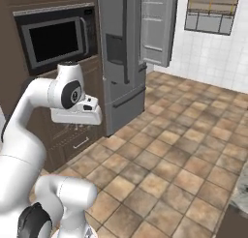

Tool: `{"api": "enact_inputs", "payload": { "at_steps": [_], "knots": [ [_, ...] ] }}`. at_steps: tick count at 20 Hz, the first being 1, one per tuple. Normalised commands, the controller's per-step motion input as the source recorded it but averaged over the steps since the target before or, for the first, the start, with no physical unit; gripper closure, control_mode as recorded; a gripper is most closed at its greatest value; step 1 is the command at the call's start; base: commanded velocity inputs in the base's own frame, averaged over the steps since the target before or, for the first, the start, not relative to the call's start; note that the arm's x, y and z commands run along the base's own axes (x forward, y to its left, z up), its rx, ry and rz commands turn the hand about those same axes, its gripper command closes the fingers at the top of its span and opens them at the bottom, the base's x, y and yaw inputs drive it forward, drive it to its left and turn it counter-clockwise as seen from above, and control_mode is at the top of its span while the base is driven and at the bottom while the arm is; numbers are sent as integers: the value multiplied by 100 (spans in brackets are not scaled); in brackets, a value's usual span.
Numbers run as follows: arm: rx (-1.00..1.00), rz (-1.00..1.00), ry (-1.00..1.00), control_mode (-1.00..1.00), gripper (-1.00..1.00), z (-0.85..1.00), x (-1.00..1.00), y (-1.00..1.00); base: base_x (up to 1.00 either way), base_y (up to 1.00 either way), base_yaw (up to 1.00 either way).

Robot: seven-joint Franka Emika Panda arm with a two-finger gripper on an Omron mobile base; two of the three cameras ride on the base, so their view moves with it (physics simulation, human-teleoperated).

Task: Take the cheese, chicken drumstick, and lime from the fridge and place them on the plate on the dining counter to create an appetizer plate.

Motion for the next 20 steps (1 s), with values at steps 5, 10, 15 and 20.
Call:
{"api": "enact_inputs", "payload": {
  "at_steps": [5, 10, 15, 20],
  "knots": [
    [0, 0, 0, 100, -100, 0, 0, 0, 56, -7, -26],
    [0, 0, 0, 100, -100, 0, 0, 0, 90, 0, -31],
    [0, 0, 0, 100, -100, 0, 0, 0, 100, 0, -32],
    [0, 0, 0, 100, -100, 0, 0, 0, 100, 0, -28]
  ]
}}
